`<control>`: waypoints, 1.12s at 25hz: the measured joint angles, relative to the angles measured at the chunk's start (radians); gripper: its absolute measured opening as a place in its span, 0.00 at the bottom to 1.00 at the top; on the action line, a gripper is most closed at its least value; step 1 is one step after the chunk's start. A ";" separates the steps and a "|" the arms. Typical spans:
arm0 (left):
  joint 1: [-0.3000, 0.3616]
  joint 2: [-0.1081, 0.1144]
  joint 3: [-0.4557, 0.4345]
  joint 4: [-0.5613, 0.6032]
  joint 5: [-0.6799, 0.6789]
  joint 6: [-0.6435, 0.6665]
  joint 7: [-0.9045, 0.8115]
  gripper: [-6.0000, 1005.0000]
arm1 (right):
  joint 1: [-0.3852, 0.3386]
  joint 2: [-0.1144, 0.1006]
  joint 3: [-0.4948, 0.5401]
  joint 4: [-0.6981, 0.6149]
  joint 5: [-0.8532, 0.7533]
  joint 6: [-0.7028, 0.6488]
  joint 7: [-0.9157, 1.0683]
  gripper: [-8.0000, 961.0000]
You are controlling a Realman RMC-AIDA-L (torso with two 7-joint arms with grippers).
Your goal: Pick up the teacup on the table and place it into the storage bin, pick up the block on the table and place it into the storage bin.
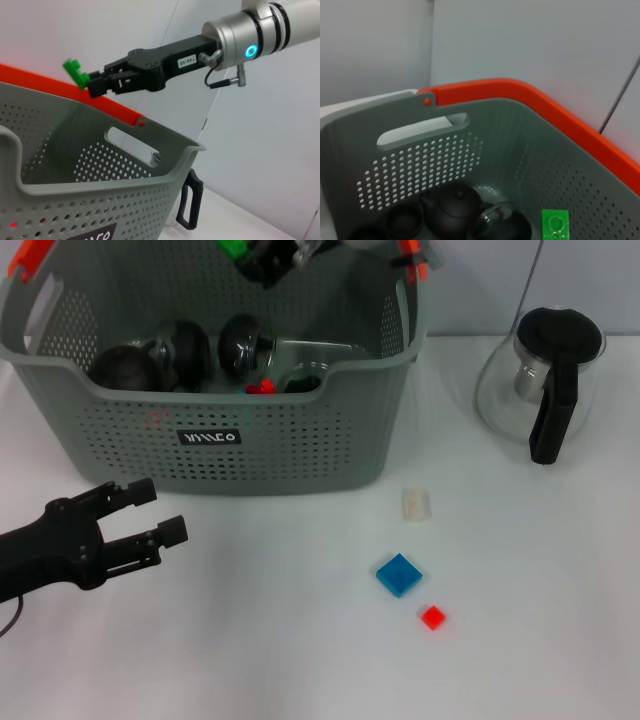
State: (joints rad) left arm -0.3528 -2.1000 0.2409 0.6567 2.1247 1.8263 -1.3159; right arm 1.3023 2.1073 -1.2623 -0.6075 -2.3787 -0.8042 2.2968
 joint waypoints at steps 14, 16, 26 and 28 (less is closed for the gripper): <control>0.001 0.000 -0.012 -0.011 -0.009 0.011 0.000 0.85 | -0.195 -0.008 -0.018 -0.266 0.261 -0.044 -0.056 0.42; 0.000 0.000 -0.015 -0.011 -0.010 0.012 0.000 0.85 | -0.321 -0.008 -0.009 -0.406 0.429 -0.111 -0.160 0.51; -0.008 0.003 -0.016 -0.011 -0.011 0.002 0.000 0.85 | -0.811 -0.022 0.204 -0.551 0.882 -0.721 -0.650 0.80; -0.011 0.005 -0.017 -0.011 -0.011 0.001 0.000 0.85 | -0.856 -0.035 0.244 -0.571 0.816 -0.832 -0.645 0.80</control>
State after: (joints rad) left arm -0.3636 -2.0954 0.2241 0.6459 2.1135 1.8271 -1.3162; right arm 0.4463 2.0723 -1.0180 -1.1788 -1.5623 -1.6364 1.6523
